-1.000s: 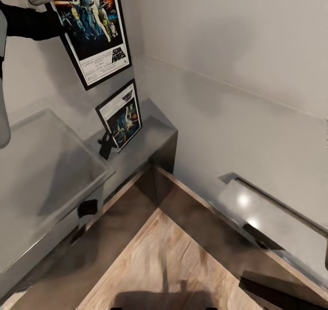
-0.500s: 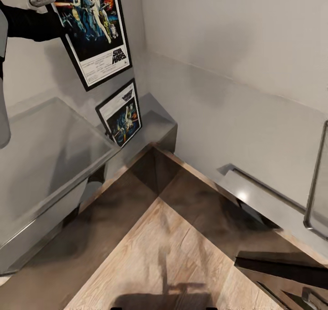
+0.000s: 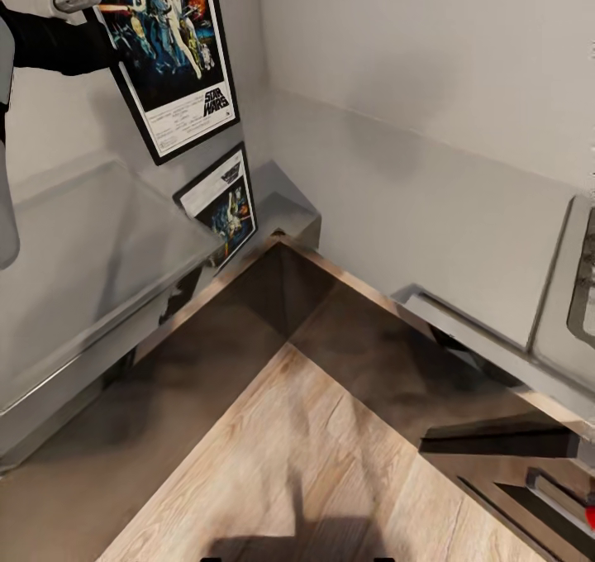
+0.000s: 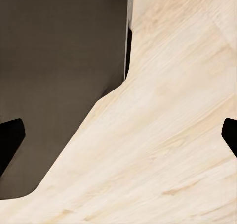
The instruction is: Pick up the poster from the kitchen countertop and hang it on one of the wall nails in the kitchen.
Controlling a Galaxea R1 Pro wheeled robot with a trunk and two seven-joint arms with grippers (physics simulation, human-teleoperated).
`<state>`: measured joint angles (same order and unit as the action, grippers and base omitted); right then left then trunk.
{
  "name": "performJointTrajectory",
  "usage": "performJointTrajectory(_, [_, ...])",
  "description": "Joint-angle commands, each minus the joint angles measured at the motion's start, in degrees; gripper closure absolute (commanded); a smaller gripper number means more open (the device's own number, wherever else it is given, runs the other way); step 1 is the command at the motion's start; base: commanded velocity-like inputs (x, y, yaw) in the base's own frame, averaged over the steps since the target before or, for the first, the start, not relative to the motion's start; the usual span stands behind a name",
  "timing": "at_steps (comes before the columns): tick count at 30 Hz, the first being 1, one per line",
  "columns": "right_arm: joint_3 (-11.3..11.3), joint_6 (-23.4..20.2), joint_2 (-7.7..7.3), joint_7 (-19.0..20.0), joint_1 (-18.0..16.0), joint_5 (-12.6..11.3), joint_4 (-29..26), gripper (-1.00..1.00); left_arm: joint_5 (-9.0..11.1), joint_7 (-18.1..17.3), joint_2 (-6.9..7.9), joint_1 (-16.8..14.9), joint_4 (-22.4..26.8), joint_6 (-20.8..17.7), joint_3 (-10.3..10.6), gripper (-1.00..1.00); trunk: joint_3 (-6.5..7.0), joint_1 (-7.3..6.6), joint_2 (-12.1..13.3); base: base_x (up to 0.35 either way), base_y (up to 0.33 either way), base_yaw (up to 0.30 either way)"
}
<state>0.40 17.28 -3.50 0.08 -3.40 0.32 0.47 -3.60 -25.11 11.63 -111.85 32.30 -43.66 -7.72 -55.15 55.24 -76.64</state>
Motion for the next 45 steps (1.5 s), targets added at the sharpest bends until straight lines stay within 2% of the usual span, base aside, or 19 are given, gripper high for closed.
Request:
performJointTrajectory(1, [0.03,0.31,-0.01,0.01,-0.02,0.03,0.05,-1.0,-0.36,-0.38,-0.03,-0.04,0.04,-0.28,-0.28,1.0,-0.03,-0.03,-0.02,-0.266,0.0,0.0])
performJointTrajectory(6, [0.04,0.67,-0.02,0.01,-0.02,0.03,0.05,-1.0,-0.36,-0.42,-0.03,-0.03,0.04,-0.28,-0.28,1.0,-0.03,-0.03,-0.02,-0.301,0.0,0.0])
performJointTrajectory(13, [-0.02,0.83,-0.02,0.01,-0.02,0.03,0.05,-1.0,-0.36,-0.47,-0.03,-0.03,0.04,-0.28,-0.28,1.0,-0.03,-0.03,-0.02,-0.085,0.0,0.0])
performJointTrajectory(45, [0.02,0.83,-0.02,-0.07,-0.02,0.03,0.05,-1.0,-0.28,-0.47,-0.03,-0.03,0.12,-0.32,-0.28,1.0,-0.03,-0.03,-0.02,-0.325,-0.007,0.0])
